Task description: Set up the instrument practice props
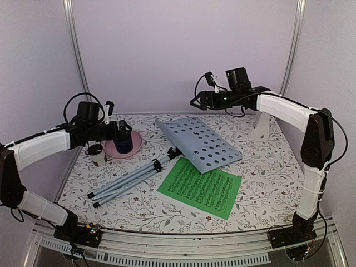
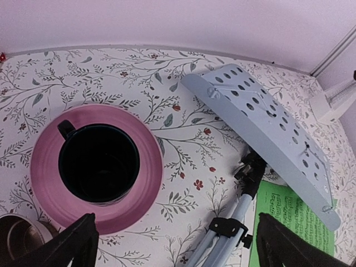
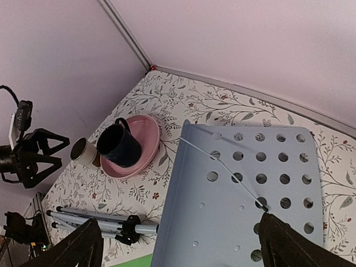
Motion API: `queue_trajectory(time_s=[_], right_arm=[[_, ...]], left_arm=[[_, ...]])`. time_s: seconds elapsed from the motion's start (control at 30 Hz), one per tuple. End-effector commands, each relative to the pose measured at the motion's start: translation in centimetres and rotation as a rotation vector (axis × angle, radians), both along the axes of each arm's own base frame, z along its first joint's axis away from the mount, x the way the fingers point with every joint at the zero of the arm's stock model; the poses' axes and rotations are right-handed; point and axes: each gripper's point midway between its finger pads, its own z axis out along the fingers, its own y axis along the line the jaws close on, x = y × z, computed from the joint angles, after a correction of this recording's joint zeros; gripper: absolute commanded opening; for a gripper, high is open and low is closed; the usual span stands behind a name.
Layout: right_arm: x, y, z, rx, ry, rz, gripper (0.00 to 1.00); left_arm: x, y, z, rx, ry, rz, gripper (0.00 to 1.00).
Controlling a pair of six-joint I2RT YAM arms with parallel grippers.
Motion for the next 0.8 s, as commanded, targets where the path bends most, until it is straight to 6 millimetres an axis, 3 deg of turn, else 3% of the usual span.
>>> queue_trajectory(time_s=[0.0,0.1,0.43,0.77], right_arm=[[-1.9,4.0,-3.8,-0.151,0.065,0.113,0.99],[-2.7,5.6,-5.4,-0.197,0.084,0.155,0.99],[-3.2,7.2,-8.9,-0.251,0.171,0.214,0.99],[-3.0,8.5,-10.4,-0.266,0.223,0.187,0.95]], left_arm=[[-0.8,-1.3,1.3,-0.029,-0.055,-0.075,0.99],[-1.3,-1.7,1.6,-0.046,-0.073,-0.101,0.99],[-1.3,-2.2,0.7,-0.055,-0.054,-0.119,0.99],[-1.2,-0.8,0.4,-0.003,-0.056,-0.062,0.99]])
